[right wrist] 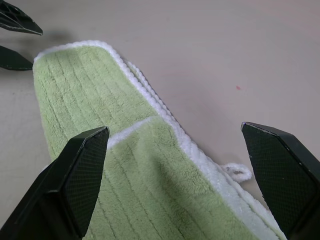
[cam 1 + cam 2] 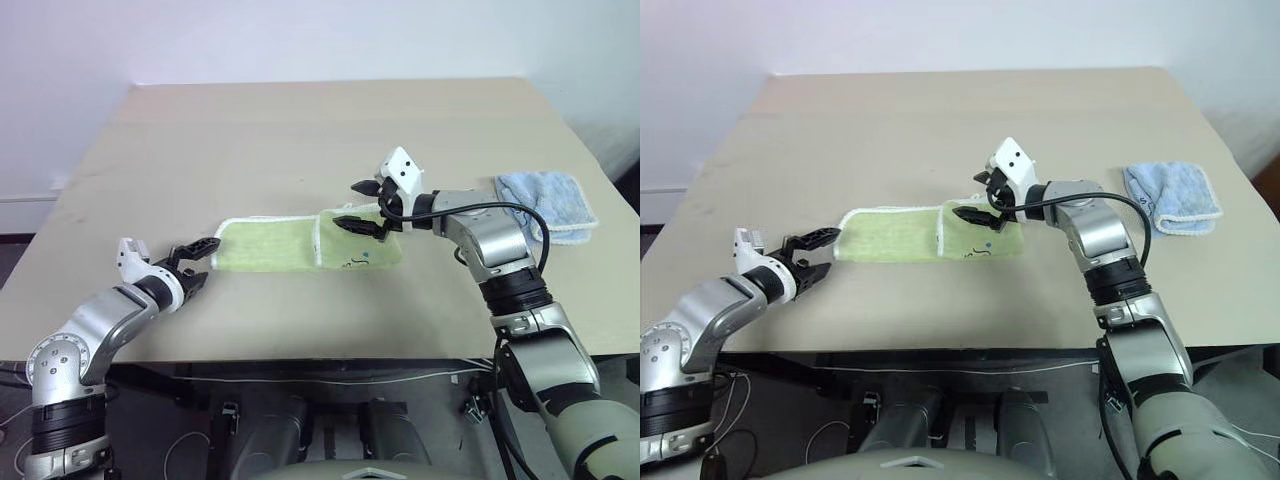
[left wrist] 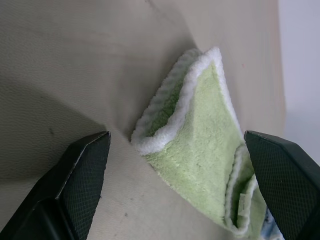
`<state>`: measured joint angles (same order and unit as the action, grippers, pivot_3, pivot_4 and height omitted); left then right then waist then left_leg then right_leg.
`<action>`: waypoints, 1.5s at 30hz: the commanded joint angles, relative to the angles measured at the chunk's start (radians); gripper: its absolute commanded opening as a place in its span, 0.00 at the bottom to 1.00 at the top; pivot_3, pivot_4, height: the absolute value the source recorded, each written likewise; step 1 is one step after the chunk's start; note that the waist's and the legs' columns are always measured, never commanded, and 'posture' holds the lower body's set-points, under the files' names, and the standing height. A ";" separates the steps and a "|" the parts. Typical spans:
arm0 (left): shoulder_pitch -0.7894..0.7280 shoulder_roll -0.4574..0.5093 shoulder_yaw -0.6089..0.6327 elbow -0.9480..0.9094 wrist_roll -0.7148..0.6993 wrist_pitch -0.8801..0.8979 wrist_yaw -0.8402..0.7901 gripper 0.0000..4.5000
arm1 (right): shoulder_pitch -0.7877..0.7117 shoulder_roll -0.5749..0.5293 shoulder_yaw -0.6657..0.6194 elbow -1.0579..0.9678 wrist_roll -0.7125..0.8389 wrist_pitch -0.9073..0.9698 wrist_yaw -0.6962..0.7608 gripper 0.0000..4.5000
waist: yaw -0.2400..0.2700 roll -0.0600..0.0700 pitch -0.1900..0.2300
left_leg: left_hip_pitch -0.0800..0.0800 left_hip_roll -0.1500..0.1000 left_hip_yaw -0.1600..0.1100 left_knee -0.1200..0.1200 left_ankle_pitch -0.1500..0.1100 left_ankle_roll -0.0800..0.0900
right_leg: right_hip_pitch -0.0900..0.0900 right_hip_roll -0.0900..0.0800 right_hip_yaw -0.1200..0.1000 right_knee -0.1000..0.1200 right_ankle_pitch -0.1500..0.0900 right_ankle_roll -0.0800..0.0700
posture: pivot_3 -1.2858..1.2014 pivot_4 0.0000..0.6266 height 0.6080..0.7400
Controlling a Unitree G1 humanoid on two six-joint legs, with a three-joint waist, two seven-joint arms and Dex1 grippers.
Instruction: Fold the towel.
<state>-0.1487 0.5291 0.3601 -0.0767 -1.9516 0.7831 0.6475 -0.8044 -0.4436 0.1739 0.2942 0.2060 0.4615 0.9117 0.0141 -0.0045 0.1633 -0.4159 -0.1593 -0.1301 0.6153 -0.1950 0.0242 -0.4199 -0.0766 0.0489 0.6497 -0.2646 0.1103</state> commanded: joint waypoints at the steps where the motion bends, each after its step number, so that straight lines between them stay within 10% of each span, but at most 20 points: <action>1: -0.026 0.008 -0.012 0.048 0.034 0.011 -0.025 1.00 | -0.002 -0.013 -0.023 -0.055 0.001 0.003 -0.003 0.99 | 0.001 0.000 0.000 | 0.000 0.000 0.000 0.000 0.000 0.000 | 0.000 0.000 0.000 0.000 0.000 0.000 | 0.52 0.24 1.00; 19: -0.122 -0.027 -0.006 0.174 0.104 0.082 -0.128 1.00 | -0.008 -0.006 -0.026 -0.045 -0.004 0.007 -0.028 0.99 | 0.003 0.000 0.000 | 0.002 0.000 -0.001 0.000 0.000 0.000 | 0.003 -0.001 -0.001 0.000 0.001 -0.001 | 0.52 0.24 1.00; 32: -0.132 -0.056 0.022 0.176 0.102 0.103 -0.148 0.04 | -0.009 0.000 -0.026 -0.040 -0.003 0.001 -0.040 1.00 | -0.002 0.000 0.000 | -0.005 0.000 -0.001 -0.002 0.000 0.000 | -0.005 0.000 -0.001 -0.002 0.000 -0.001 | 0.52 0.24 1.00; 45: -0.112 0.062 0.108 0.150 0.061 0.138 -0.222 0.01 | -0.003 -0.006 -0.032 -0.047 0.002 0.000 -0.041 1.00 | -0.005 -0.001 0.000 | -0.006 0.000 -0.001 -0.002 0.000 0.000 | -0.005 0.000 -0.001 -0.003 0.000 -0.001 | 0.52 0.24 1.00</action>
<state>-0.2662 0.5594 0.4201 0.1129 -1.8553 0.9088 0.4487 -0.7989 -0.4476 0.1737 0.2785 0.2001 0.4741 0.8710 0.0093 -0.0050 0.1638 -0.4215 -0.1592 -0.1308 0.6132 -0.1947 0.0238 -0.4252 -0.0768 0.0481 0.6472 -0.2643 0.1091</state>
